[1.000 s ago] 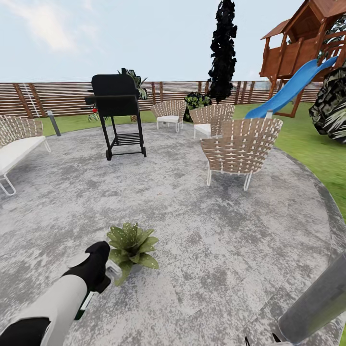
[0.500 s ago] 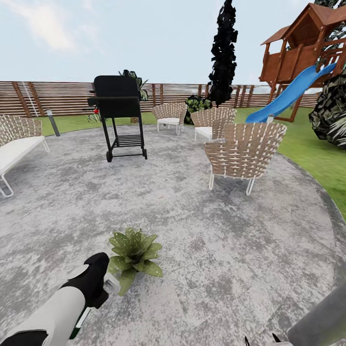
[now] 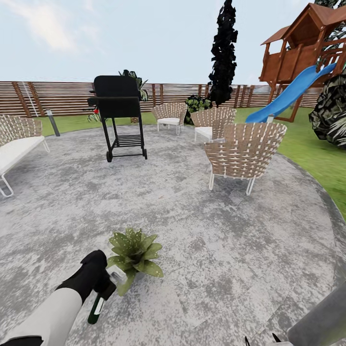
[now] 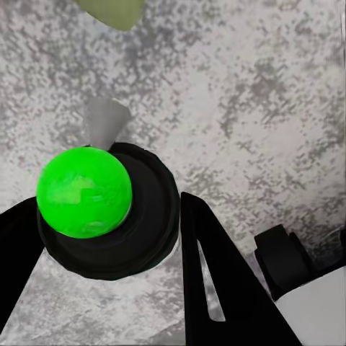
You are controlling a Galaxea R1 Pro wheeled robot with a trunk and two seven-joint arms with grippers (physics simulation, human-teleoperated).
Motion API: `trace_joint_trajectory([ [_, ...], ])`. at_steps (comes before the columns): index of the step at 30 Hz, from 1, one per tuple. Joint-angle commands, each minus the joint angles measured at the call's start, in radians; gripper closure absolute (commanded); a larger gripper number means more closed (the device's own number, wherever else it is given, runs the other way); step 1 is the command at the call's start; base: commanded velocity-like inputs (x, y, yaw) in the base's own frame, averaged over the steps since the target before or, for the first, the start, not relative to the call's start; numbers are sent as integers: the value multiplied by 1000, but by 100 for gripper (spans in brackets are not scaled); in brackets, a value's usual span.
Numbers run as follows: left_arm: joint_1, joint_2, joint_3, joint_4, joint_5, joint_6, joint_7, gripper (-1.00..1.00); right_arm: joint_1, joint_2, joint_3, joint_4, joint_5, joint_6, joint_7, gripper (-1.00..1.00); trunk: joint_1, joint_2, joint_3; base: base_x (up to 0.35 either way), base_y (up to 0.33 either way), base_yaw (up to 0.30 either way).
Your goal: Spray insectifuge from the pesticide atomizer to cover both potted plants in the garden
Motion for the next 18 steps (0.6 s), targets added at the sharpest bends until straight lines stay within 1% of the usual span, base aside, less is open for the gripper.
trace_joint_trajectory([
  [1,0,-1,5,-2,-10,-14,-9,100,-1,0,-4,1,11,-3,-7,-100,0,0,-1,0,0,0],
  [3,0,-4,7,-3,-9,-36,-9,100,-1,0,-4,1,11,-3,-7,-100,0,0,-1,0,0,0],
  [5,0,-8,9,-9,-9,-41,-9,100,-1,1,-3,2,11,-3,-7,-100,0,0,-1,0,0,0],
  [8,0,-4,9,-16,-9,-44,-9,100,-1,1,-3,1,11,-3,-7,-100,0,0,-1,-8,11,0],
  [9,0,-3,17,-16,-8,-44,-9,100,-1,1,-3,1,11,-3,-7,-100,0,0,-1,-95,148,0],
  [12,0,-4,53,-17,-8,-46,-9,100,-1,1,-3,1,11,-3,-7,-100,0,0,-1,-93,254,-1],
  [14,0,-3,63,-17,-8,-47,-9,100,-1,1,-3,1,11,-3,-7,-100,0,0,-1,30,316,-99],
  [18,0,-1,65,-19,-9,-46,-9,100,-1,1,-3,1,11,-3,-7,-100,0,0,-1,46,333,-241],
])
